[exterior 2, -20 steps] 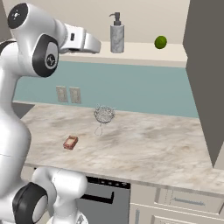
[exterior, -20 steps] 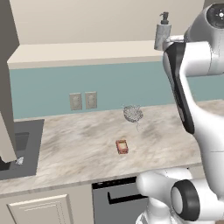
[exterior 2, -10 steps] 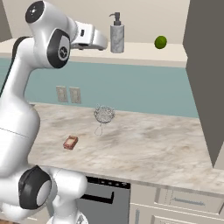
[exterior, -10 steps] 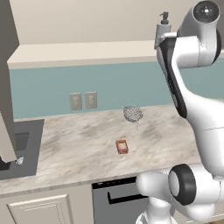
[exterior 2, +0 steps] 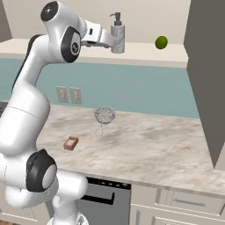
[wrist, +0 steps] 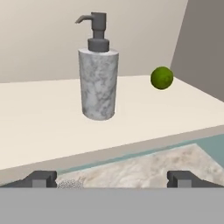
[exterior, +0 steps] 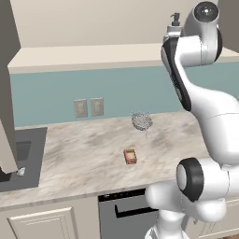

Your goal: Pick the bar soap and soap dispenser from the cabinet and place them on the counter.

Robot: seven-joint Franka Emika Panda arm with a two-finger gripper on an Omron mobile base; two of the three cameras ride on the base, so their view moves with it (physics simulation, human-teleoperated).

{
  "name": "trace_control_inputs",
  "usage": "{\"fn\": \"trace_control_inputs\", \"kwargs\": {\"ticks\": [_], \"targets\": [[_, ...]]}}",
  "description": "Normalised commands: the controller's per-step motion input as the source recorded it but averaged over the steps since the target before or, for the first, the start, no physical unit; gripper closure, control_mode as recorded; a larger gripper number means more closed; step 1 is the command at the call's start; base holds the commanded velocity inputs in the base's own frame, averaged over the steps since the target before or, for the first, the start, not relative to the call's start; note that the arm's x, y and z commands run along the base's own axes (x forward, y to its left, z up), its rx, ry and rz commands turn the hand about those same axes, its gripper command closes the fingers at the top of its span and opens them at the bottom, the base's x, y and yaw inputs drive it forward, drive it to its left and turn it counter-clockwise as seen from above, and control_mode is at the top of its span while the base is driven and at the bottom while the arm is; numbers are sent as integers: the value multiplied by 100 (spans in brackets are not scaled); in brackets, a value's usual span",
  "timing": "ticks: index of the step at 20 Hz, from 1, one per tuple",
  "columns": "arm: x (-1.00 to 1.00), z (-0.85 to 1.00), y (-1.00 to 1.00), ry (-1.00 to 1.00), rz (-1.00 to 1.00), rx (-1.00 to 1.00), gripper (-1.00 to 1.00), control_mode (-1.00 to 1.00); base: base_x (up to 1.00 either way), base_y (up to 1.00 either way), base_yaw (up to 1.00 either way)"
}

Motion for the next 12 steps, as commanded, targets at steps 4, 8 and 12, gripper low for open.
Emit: {"fn": "trace_control_inputs", "kwargs": {"ticks": [4,8,12], "targets": [[48,0,-11,0,-2,3,-100,-100,0,0,0],[40,0,-14,0,-2,2,-100,-100,0,0,0],[33,0,-19,0,0,2,-100,-100,0,0,0]]}}
